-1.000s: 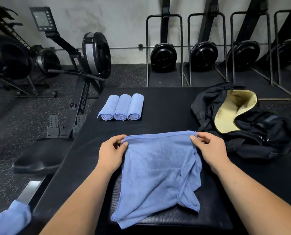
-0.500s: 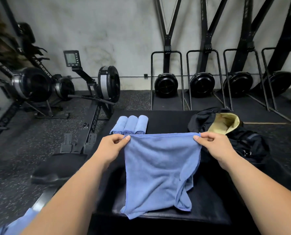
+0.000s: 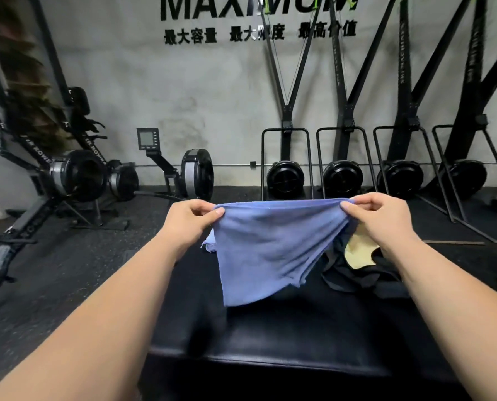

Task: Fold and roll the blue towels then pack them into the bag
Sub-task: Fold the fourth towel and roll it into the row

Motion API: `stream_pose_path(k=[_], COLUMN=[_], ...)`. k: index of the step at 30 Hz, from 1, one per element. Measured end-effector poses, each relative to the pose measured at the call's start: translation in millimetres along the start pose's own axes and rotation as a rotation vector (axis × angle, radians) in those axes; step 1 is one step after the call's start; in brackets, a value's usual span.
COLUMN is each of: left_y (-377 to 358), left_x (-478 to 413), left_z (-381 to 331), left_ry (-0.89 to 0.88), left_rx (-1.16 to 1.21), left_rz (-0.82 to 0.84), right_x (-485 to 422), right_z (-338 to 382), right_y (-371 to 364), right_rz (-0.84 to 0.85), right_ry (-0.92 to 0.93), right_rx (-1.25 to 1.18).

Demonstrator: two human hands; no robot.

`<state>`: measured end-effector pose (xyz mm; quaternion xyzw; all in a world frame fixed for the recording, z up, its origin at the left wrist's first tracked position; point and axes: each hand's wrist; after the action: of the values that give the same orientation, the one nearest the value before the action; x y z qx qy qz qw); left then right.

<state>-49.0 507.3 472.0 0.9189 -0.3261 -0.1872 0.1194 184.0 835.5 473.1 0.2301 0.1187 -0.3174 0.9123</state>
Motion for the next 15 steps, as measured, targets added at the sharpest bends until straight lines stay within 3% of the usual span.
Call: stream_pose_path(k=[5,7,15], left_y=[15,17,15], left_x=[12,15,18], left_z=[-21,-26,-33], left_ry=[-0.062,-0.071,-0.081], left_rx=[-0.078,-0.069,-0.054], left_rz=[-0.02,0.008,0.054], right_x=[-2,-3,-7], right_z=[27,35,34], right_y=[8,8,13], right_rz=[-0.075,-0.017,-0.076], right_ry=[0.085,0.049,-0.001], right_rx=[-0.026,0.001,0.113])
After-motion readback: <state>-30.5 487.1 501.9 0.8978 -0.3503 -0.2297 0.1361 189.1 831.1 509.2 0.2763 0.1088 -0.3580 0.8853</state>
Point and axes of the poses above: each hand's wrist, its own x-axis away from the middle knuckle, its own y-axis out of the back of the hand, z = x × y, and after that the axes turned 15 degrees about z, right-handed
